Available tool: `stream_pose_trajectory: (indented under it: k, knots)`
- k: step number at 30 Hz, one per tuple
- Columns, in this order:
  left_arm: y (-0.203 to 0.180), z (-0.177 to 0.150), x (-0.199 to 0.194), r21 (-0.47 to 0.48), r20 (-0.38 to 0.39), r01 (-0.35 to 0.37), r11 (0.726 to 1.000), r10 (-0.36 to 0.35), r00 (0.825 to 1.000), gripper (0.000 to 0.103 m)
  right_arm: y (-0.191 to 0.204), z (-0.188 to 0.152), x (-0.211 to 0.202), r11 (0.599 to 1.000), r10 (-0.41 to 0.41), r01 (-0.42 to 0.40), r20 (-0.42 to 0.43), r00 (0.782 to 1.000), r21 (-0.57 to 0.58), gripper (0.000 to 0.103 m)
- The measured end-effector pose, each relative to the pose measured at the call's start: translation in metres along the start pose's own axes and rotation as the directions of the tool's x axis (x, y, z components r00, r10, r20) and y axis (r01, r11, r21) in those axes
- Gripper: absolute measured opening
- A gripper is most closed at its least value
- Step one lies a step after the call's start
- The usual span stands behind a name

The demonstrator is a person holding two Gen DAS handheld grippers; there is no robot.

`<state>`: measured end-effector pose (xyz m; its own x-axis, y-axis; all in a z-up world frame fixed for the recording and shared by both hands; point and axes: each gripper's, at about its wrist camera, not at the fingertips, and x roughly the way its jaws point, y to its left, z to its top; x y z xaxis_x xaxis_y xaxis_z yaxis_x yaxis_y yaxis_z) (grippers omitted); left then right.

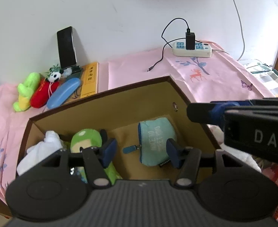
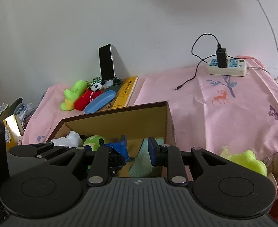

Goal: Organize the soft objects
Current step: 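Move the right gripper back to the toy pile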

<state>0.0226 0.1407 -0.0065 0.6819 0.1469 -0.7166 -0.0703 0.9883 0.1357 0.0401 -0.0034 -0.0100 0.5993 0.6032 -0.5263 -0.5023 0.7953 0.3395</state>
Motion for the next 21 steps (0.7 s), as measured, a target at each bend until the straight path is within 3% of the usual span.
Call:
stream_pose_trajectory:
  k: [10,21]
  knots:
    - [-0.013,-0.015,-0.031,0.001,0.029,-0.010,1.000,0.010,1.000,0.060,-0.010,-0.020,-0.040,0.997,-0.033,0.030,0.039,0.999,0.069,0.007]
    - [-0.024,-0.042,-0.070,0.024,0.076,0.077,0.997,-0.079,0.994,0.061,-0.042,-0.049,-0.084,0.987,-0.093,0.088,0.029,0.995,0.134,0.008]
